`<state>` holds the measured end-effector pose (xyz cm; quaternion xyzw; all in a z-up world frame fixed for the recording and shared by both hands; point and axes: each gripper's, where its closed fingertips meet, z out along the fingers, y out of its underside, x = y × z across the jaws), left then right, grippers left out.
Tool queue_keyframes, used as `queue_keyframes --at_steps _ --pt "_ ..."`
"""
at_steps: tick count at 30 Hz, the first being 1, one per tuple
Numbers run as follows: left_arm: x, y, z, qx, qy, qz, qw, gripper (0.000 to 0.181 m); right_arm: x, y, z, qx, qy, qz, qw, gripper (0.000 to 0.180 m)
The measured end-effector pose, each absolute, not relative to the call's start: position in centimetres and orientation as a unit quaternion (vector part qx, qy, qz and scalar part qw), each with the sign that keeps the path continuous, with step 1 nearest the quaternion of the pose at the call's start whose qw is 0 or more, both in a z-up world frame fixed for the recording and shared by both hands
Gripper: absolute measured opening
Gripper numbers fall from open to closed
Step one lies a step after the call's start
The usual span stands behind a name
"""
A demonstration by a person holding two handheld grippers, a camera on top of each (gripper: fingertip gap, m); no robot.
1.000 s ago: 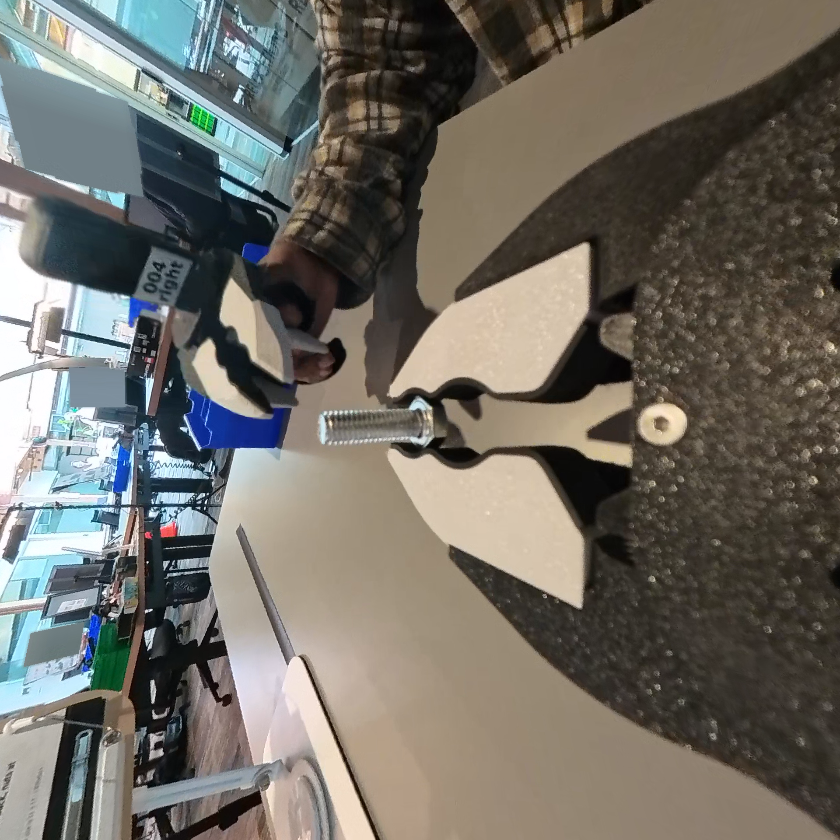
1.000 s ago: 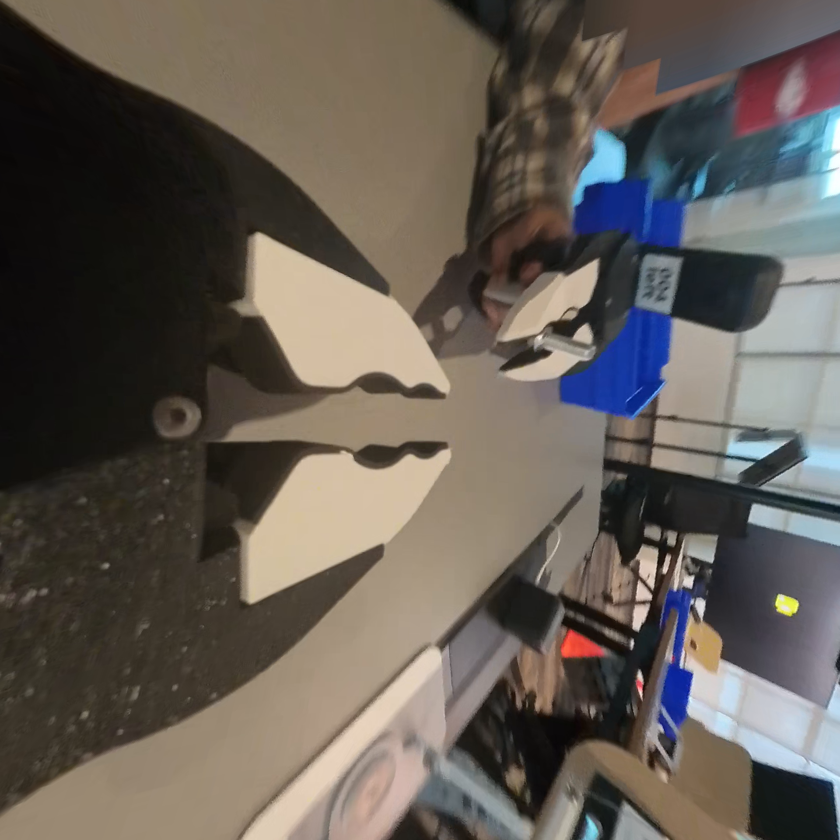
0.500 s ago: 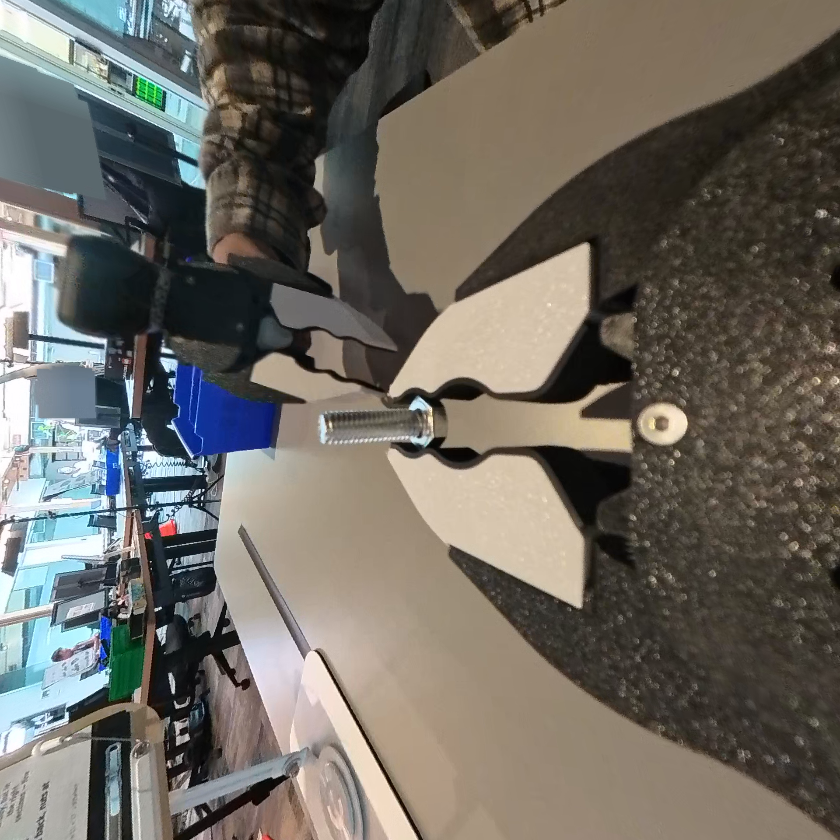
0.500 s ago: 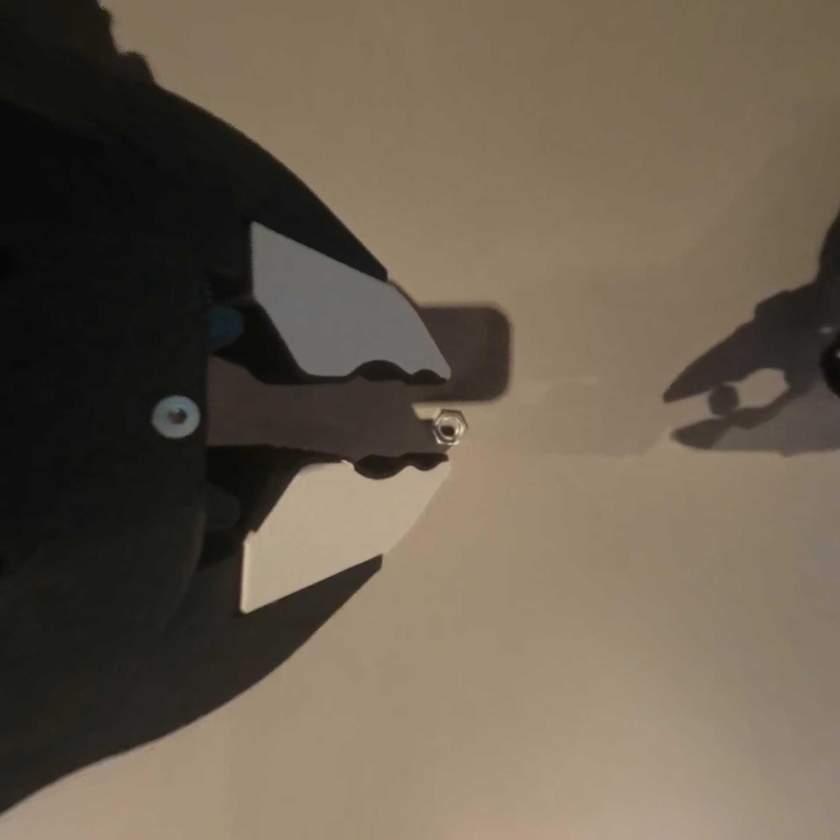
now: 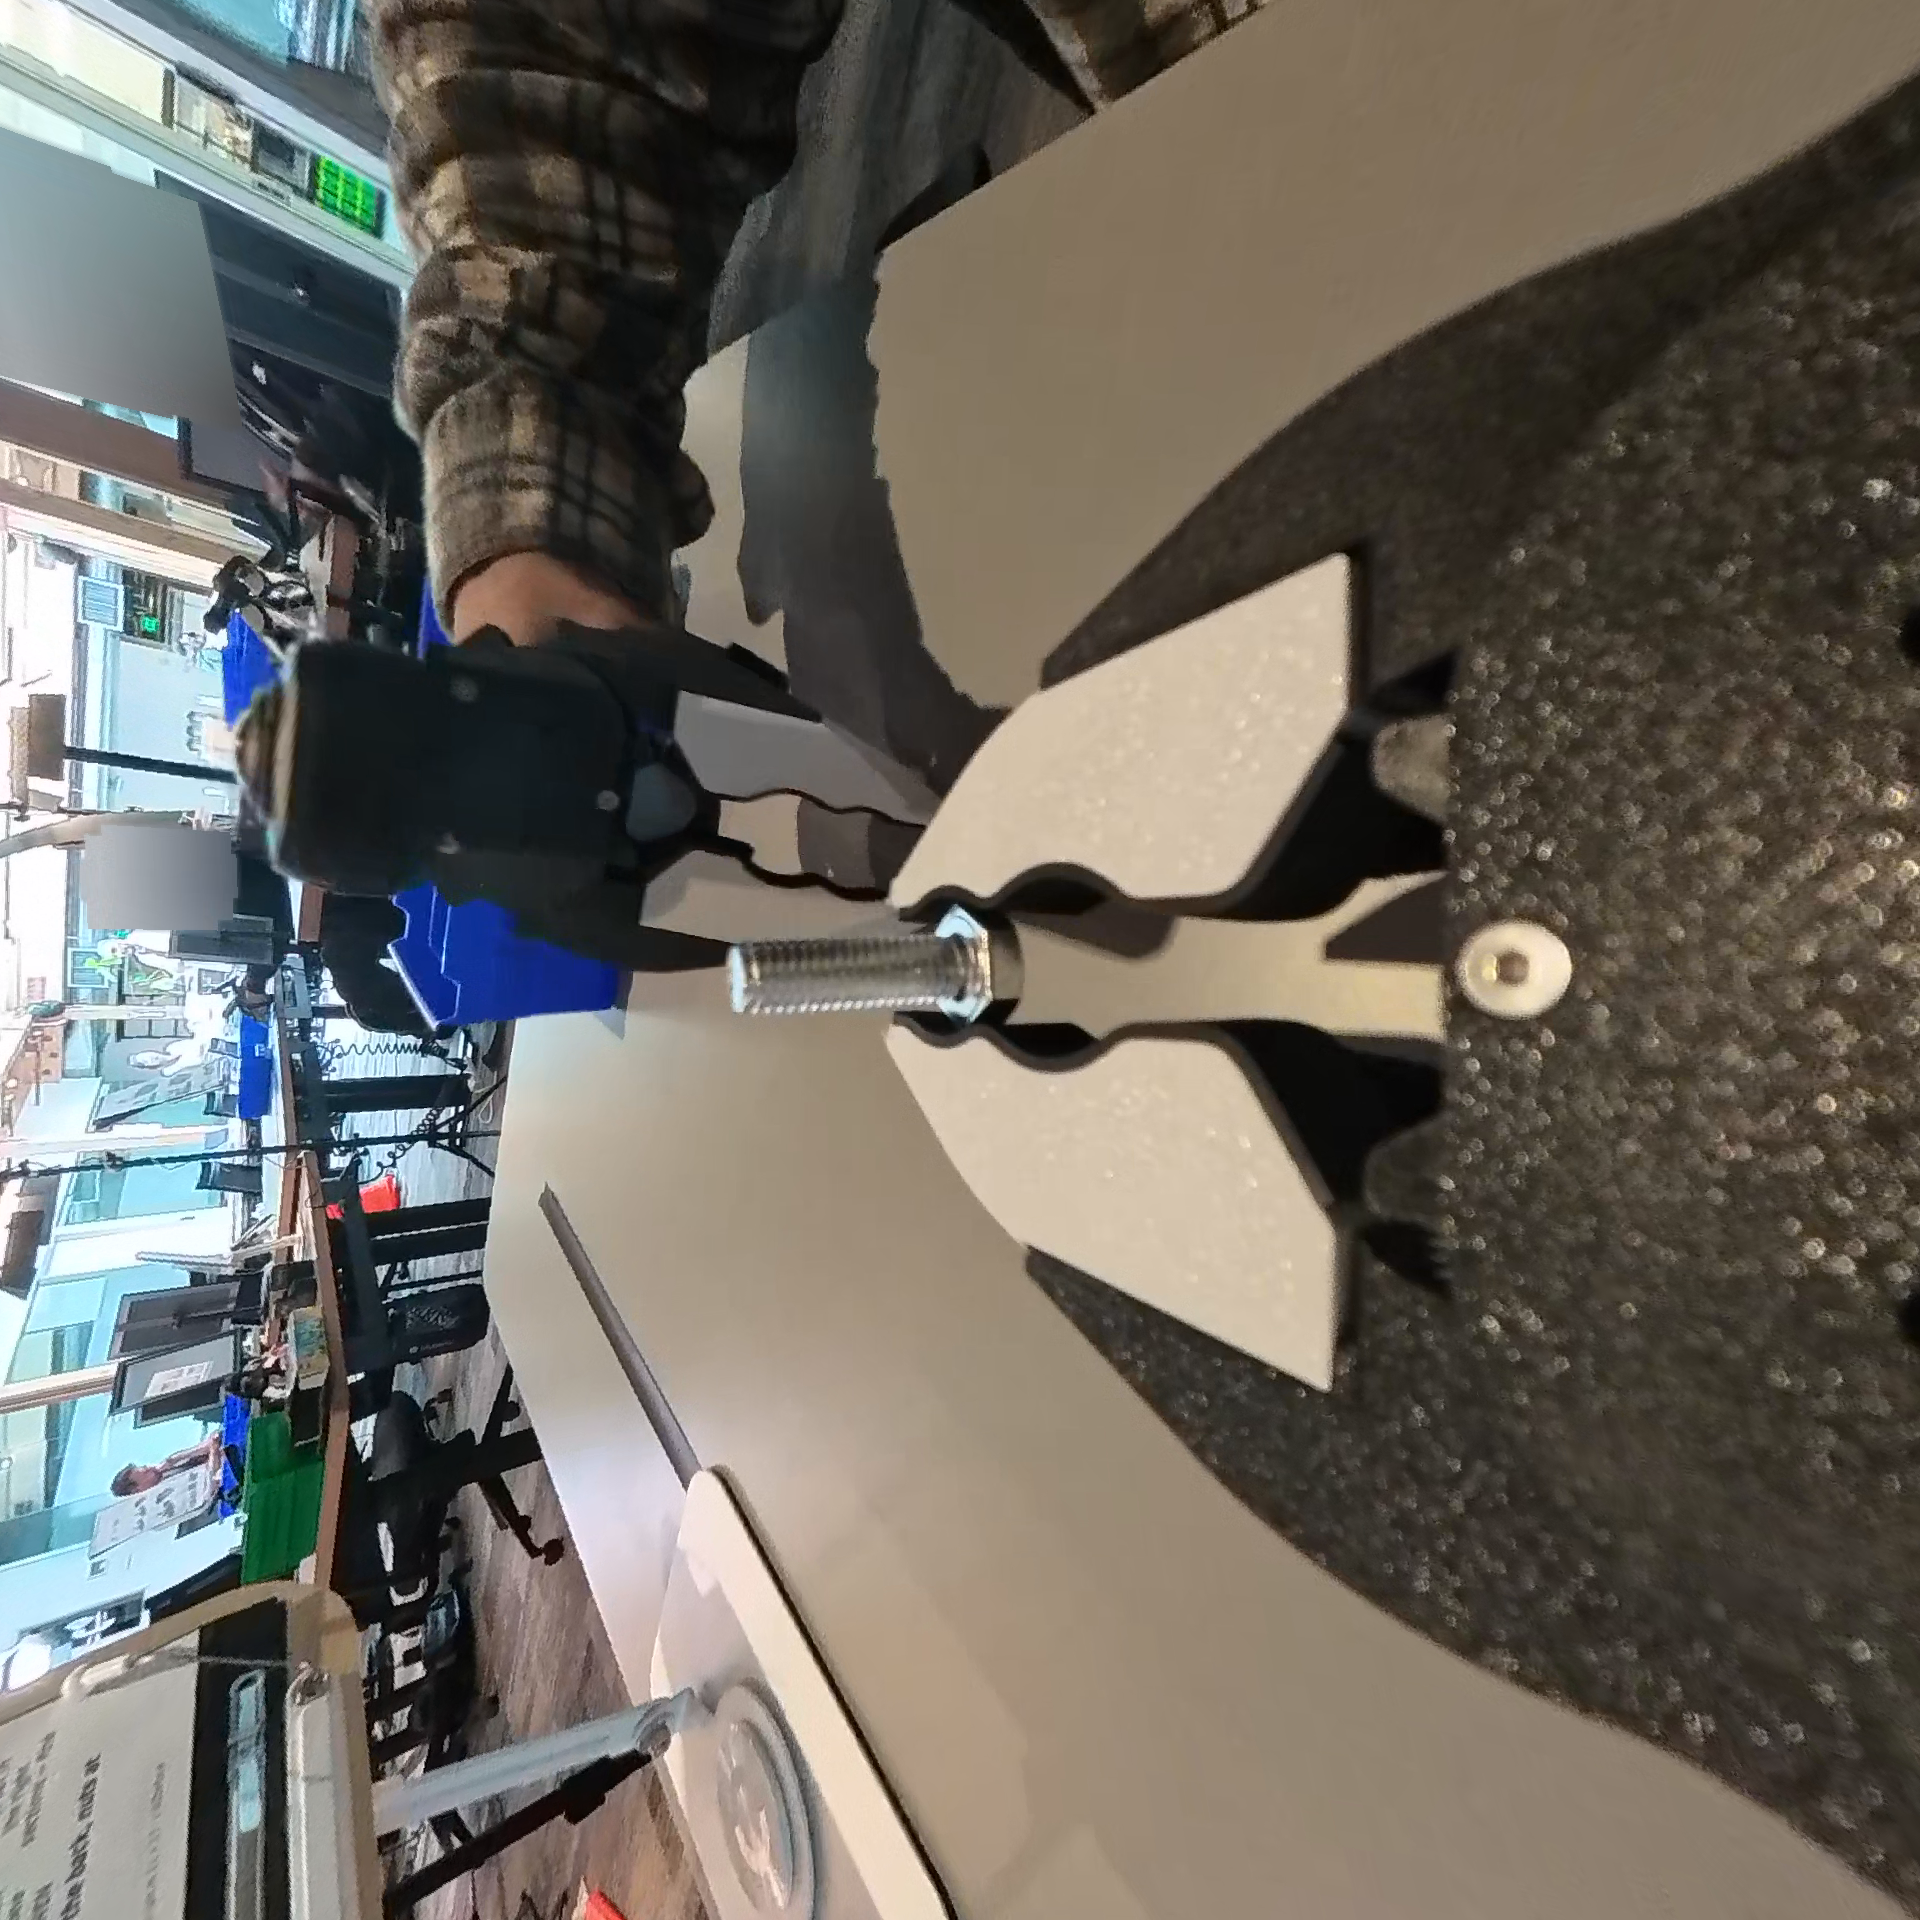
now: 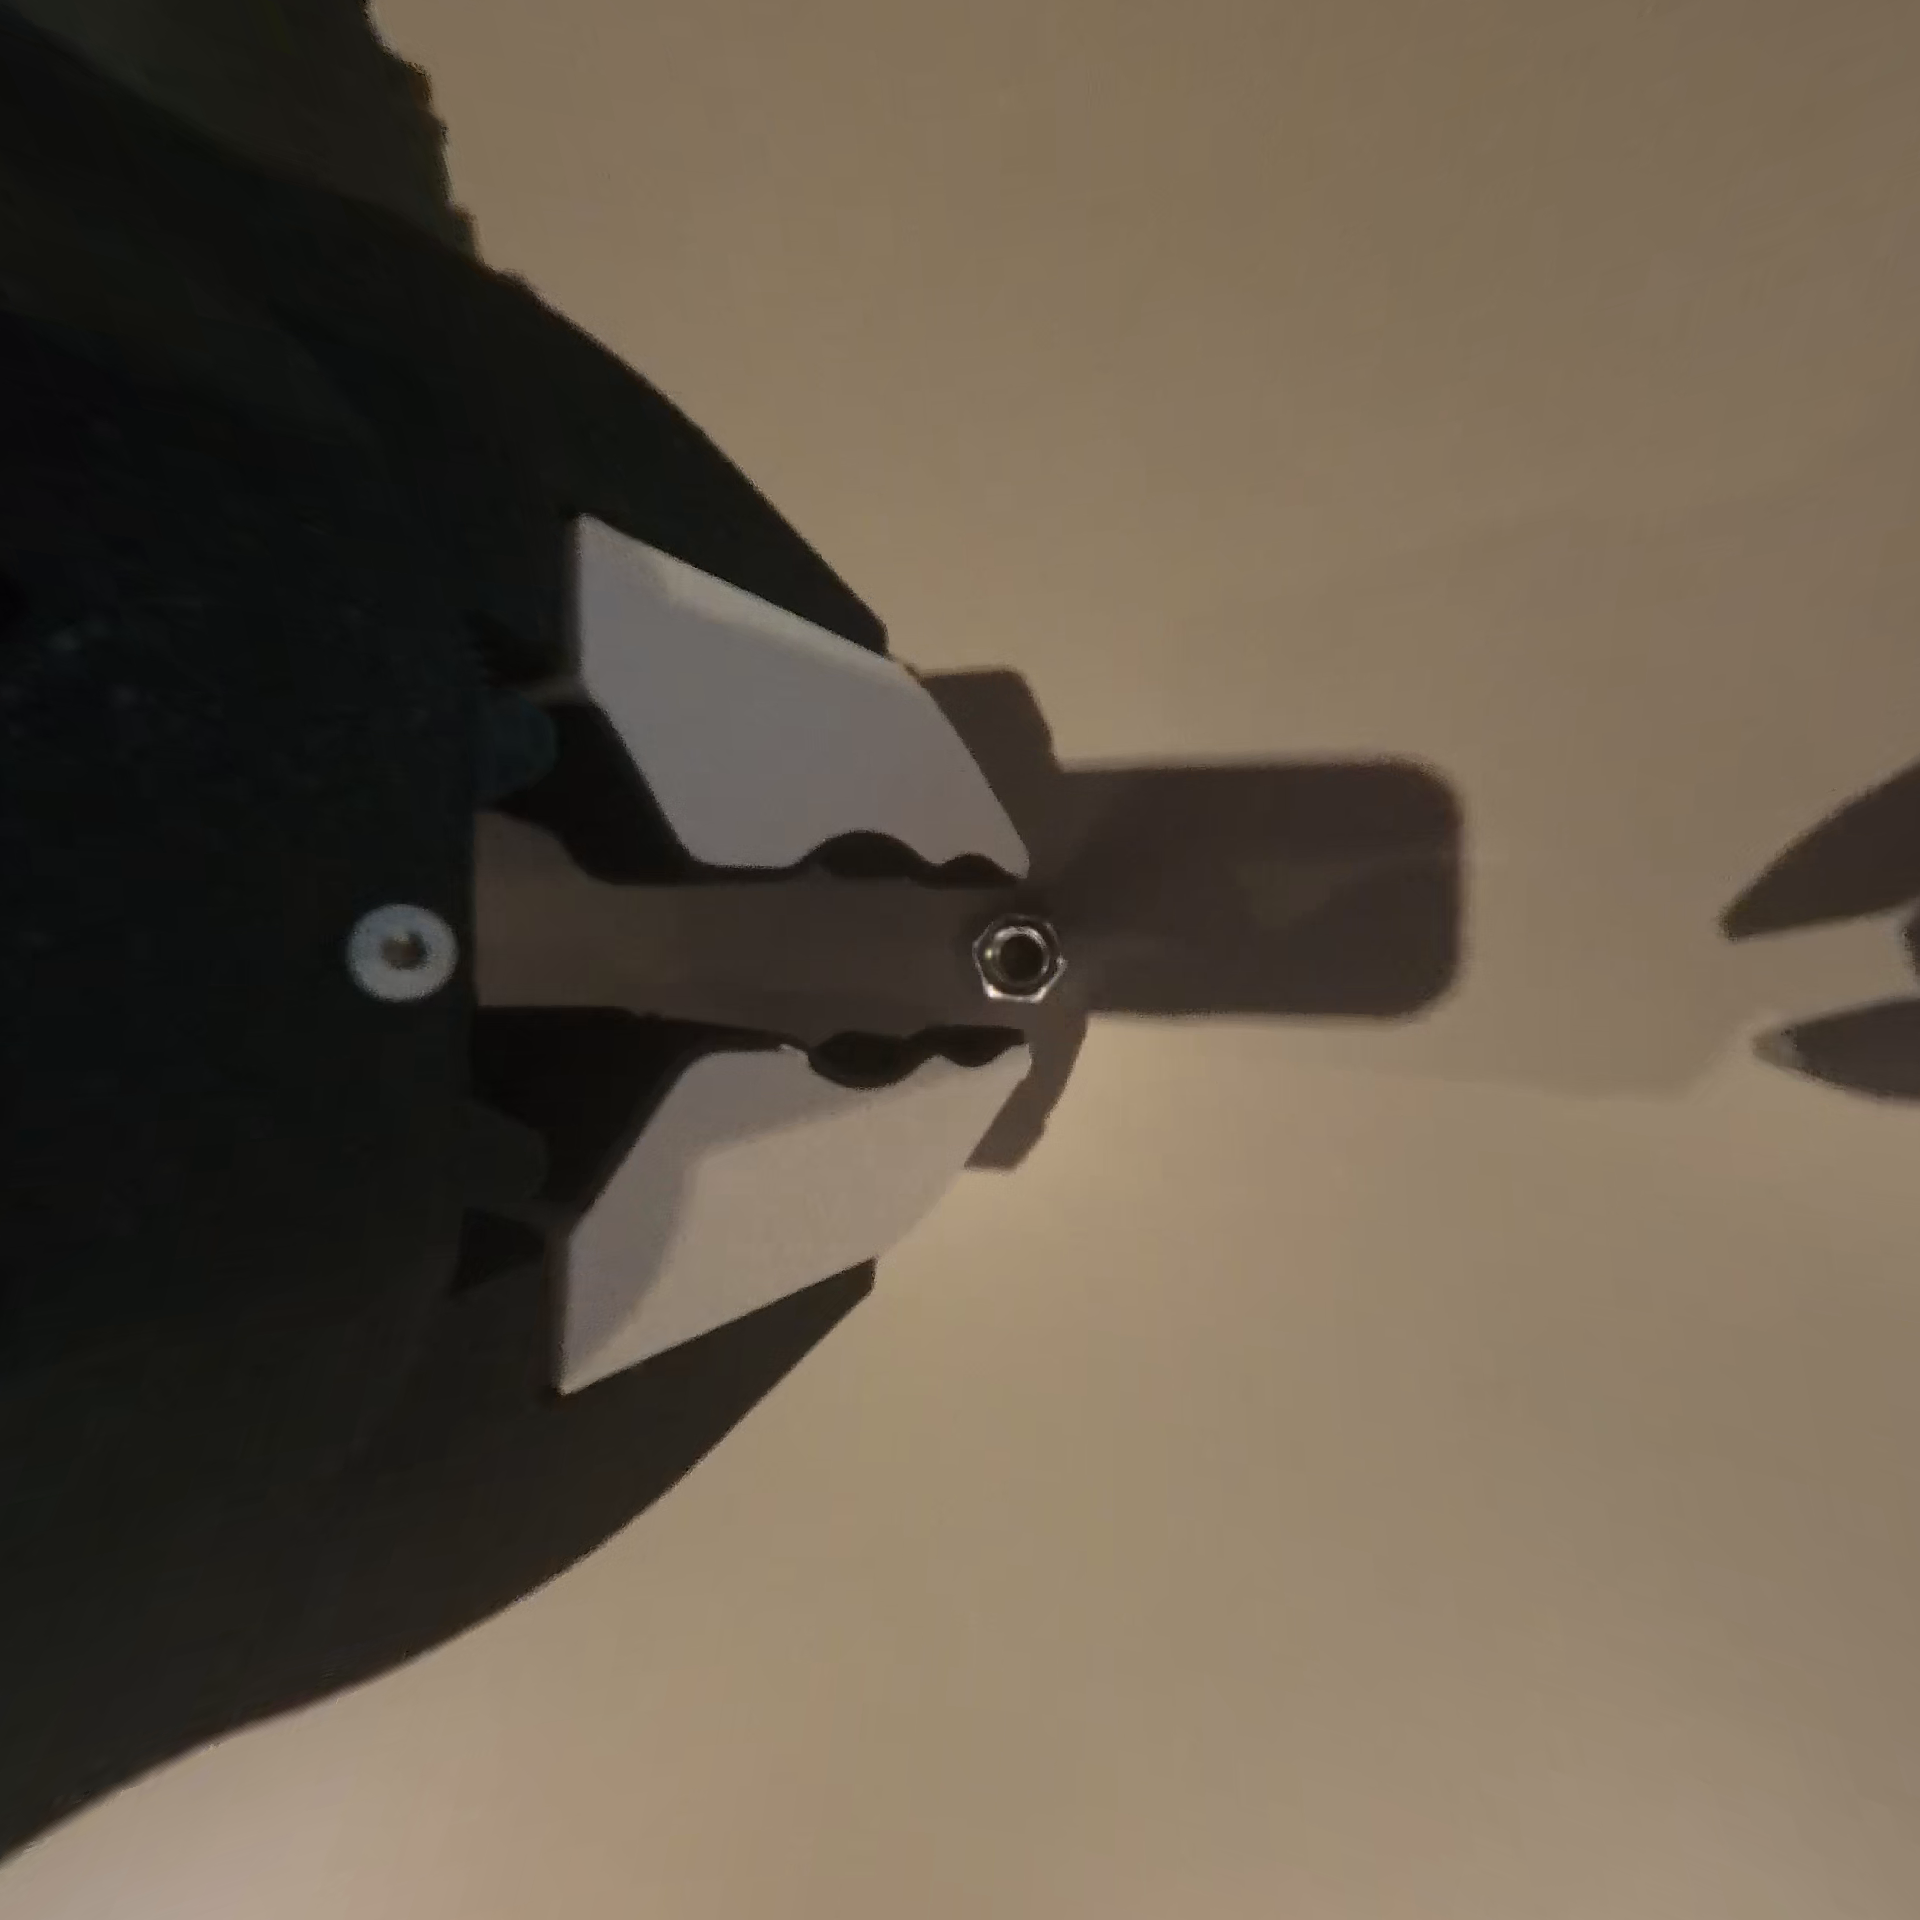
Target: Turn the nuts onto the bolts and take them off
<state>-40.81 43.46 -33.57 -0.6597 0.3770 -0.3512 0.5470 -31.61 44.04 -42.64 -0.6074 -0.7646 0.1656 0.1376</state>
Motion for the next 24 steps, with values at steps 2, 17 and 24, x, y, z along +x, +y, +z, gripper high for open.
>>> queue_keyframes --at_steps 2,17,24 --pt "-40.9 43.5 -33.4 -0.659 0.375 -0.351 0.55 0.015 -31.9 43.8 -42.9 -0.607 -0.764 0.172 0.132 0.024" --pt "-40.8 43.6 -33.7 -0.661 0.367 -0.359 0.547 0.015 -31.8 44.1 -43.9 -0.651 -0.707 0.217 0.172 0.021" --pt "-40.7 43.6 -34.0 -0.664 0.363 -0.365 0.542 0.015 -32.1 44.3 -43.9 -0.671 -0.667 0.239 0.219 0.017"
